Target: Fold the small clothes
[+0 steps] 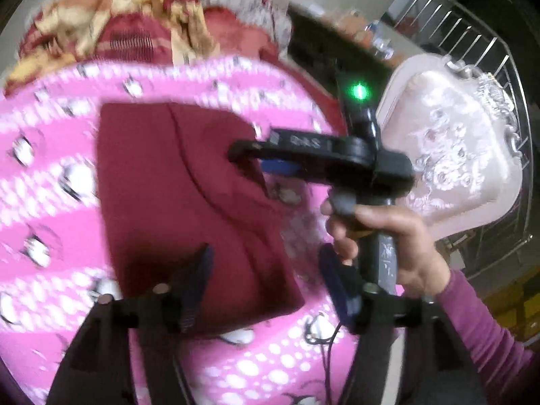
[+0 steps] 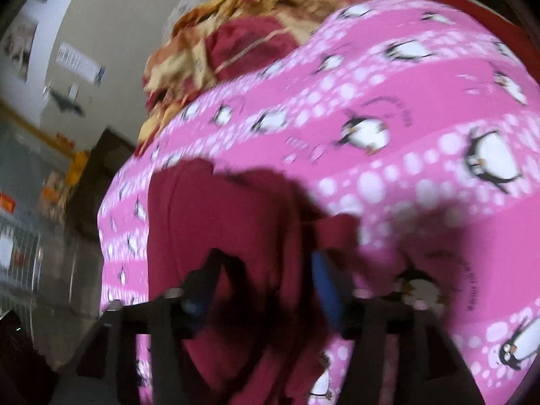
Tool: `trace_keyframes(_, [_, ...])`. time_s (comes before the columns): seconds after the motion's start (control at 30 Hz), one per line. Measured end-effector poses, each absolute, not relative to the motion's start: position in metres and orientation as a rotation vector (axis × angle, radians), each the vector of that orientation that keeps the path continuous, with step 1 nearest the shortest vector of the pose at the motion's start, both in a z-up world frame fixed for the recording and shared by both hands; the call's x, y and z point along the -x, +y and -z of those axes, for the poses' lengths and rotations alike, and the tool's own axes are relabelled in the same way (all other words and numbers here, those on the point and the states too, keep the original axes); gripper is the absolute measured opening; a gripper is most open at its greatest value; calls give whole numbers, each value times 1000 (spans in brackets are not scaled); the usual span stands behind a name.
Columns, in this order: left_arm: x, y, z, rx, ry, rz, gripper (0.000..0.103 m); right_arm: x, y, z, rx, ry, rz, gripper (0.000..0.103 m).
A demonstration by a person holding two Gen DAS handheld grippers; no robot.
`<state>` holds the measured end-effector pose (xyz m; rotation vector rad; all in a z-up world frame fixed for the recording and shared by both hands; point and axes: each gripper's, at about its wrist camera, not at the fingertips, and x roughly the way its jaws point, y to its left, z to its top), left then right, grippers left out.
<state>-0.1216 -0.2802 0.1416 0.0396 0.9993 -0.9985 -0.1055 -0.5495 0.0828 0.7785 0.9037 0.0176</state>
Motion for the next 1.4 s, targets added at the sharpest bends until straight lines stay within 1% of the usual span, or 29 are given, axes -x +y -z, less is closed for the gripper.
trace_keyframes(0.1, [110, -262, -143, -81, 961, 909, 72, 102, -552, -84, -843, 876, -46, 71])
trace_keyframes(0.2, [98, -256, -120, -96, 1022, 816, 71, 86, -535, -84, -744, 922, -49, 71])
trace_keyframes(0.23, [98, -258, -112, -90, 1046, 809, 71, 81, -524, -88, -651, 929, -28, 66])
trace_keyframes(0.27, [97, -258, -105, -85, 1069, 811, 71, 79, -517, -93, -577, 930, -2, 42])
trace_keyframes(0.3, [98, -260, -95, -92, 1090, 810, 71, 77, -511, -98, -492, 929, 38, 28])
trace_keyframes(0.33, [100, -261, -89, -105, 1098, 805, 71, 77, -512, -97, -471, 933, 61, 24])
trace_keyframes(0.47, [107, -272, -65, -179, 1136, 788, 72, 74, -525, -71, -483, 1003, 126, 24])
trace_keyframes(0.53, [109, -274, -62, -206, 1128, 778, 72, 85, -536, -75, -561, 971, 117, 24])
trace_keyframes(0.63, [109, -274, -62, -207, 1122, 777, 72, 110, -543, -96, -625, 925, 114, 39])
trace_keyframes(0.7, [109, -272, -61, -197, 1121, 778, 72, 126, -538, -108, -672, 896, 35, 62])
trace_keyframes(0.77, [109, -273, -60, -200, 1118, 774, 72, 138, -523, -112, -688, 899, -37, 70])
trace_keyframes(0.83, [110, -273, -61, -202, 1115, 769, 72, 141, -505, -104, -683, 952, -81, 70])
trace_keyframes(0.87, [111, -273, -61, -200, 1115, 767, 72, 140, -495, -98, -659, 988, -92, 68])
trace_keyframes(0.9, [111, -273, -61, -193, 1116, 767, 72, 142, -488, -96, -602, 1004, -72, 43])
trace_keyframes(0.93, [111, -272, -62, -185, 1118, 770, 72, 146, -485, -96, -543, 1003, -39, 26])
trace_keyframes(0.97, [111, -269, -63, -175, 1119, 774, 72, 152, -486, -97, -516, 986, -11, 21])
trace_keyframes(1.03, [112, -264, -65, -170, 1115, 768, 72, 160, -494, -90, -555, 974, 21, 21])
trace_keyframes(1.13, [110, -262, -60, -183, 1131, 745, 72, 161, -490, -67, -488, 1021, 90, 21])
trace_keyframes(1.23, [109, -260, -61, -168, 1129, 737, 72, 166, -493, -76, -512, 988, 79, 21])
trace_keyframes(1.27, [109, -259, -62, -163, 1126, 736, 72, 170, -493, -83, -517, 972, 79, 27])
trace_keyframes(1.3, [108, -259, -64, -161, 1119, 734, 72, 173, -493, -92, -518, 952, 98, 39])
trace_keyframes(1.37, [107, -259, -67, -164, 1103, 732, 72, 180, -496, -109, -514, 900, 128, 51])
trace_keyframes(1.4, [106, -259, -69, -167, 1091, 726, 72, 181, -495, -116, -511, 875, 133, 52])
